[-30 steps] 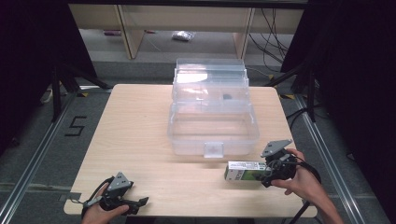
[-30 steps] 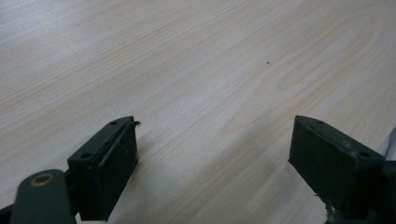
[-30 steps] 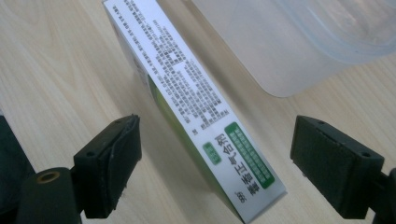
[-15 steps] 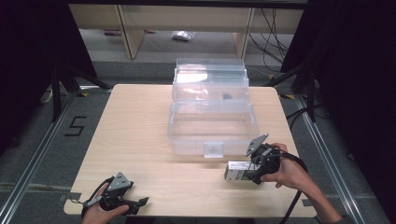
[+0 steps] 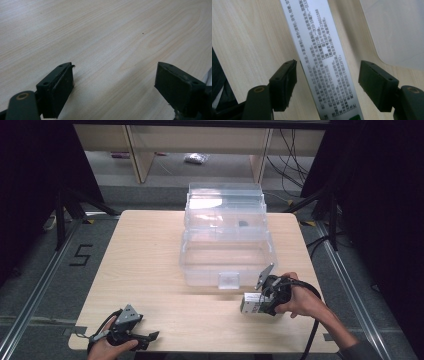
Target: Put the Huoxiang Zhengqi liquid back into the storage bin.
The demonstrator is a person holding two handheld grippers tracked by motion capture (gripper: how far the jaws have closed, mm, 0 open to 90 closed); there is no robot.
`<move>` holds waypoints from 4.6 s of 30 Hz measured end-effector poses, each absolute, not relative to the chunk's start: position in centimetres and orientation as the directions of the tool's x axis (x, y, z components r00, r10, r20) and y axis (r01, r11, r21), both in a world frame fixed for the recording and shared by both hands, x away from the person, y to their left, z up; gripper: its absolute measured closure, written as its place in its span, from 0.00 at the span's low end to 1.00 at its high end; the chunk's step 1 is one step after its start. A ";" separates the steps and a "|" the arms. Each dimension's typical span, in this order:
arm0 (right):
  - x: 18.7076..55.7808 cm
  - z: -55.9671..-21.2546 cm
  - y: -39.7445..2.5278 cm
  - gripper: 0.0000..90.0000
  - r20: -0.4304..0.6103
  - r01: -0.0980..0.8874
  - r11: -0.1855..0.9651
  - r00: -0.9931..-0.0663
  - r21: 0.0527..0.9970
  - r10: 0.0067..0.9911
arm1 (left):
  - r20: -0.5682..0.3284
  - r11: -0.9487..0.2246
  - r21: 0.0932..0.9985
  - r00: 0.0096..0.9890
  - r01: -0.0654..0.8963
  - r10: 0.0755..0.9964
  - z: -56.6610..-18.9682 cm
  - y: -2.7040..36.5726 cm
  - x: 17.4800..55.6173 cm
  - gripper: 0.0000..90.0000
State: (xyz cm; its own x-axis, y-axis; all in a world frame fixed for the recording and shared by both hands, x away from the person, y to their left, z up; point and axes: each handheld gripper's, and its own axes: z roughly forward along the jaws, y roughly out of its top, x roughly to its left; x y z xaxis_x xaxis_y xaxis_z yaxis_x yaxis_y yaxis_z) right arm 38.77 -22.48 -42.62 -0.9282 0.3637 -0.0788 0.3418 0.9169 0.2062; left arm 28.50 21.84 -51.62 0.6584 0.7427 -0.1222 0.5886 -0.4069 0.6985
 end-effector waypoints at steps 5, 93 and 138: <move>39.1 -43.0 -22.2 0.42 -0.069 0.332 0.926 -0.935 0.177 0.349 | -0.124 -0.401 0.701 0.654 0.590 0.746 -51.7 21.8 28.5 0.17; 48.3 -30.8 -16.7 0.72 -0.120 0.069 0.987 -0.989 0.143 0.087 | -0.153 -0.372 0.713 0.650 0.594 0.744 -51.8 21.8 28.5 0.17; 53.4 -39.4 -18.1 0.71 -0.037 0.080 0.991 -0.996 0.104 0.084 | -0.147 -0.387 0.709 0.661 0.589 0.736 -51.8 21.8 28.5 0.17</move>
